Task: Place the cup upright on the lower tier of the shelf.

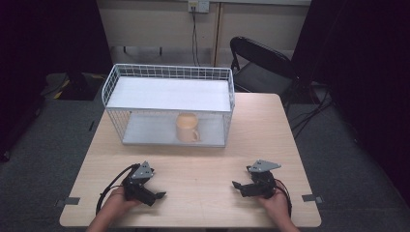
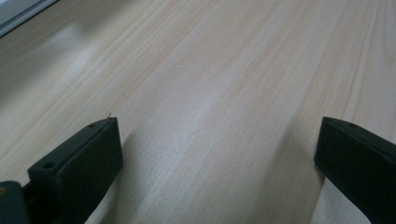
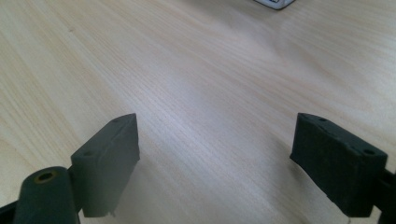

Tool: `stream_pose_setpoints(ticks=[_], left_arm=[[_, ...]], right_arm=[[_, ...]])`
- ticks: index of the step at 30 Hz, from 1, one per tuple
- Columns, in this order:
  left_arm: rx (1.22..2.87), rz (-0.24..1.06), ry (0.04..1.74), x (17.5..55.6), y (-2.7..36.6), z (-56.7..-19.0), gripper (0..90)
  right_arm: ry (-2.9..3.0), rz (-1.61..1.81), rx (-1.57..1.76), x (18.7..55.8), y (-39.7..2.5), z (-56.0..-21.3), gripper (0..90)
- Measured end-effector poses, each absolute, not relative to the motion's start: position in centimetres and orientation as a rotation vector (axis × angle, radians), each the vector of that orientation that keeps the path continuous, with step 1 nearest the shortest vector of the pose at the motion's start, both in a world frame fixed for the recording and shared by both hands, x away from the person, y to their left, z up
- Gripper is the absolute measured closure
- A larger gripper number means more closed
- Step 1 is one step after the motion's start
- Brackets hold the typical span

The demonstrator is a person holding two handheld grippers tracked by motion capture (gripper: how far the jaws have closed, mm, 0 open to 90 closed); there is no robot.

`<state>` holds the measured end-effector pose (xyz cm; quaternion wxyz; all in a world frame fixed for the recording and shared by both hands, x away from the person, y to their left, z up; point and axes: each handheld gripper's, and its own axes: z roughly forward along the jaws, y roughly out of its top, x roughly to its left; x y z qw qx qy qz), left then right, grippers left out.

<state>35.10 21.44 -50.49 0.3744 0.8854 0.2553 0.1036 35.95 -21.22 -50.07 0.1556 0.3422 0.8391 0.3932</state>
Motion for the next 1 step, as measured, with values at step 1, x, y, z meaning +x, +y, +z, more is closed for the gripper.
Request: stream_pose_setpoints(ticks=[1], left_arm=[[2.266, 0.265, 0.654, 35.10, 21.44, -50.49, 0.6]], right_arm=[[2.406, 1.114, 0.974, 35.97, -21.00, -50.03, 14.7]])
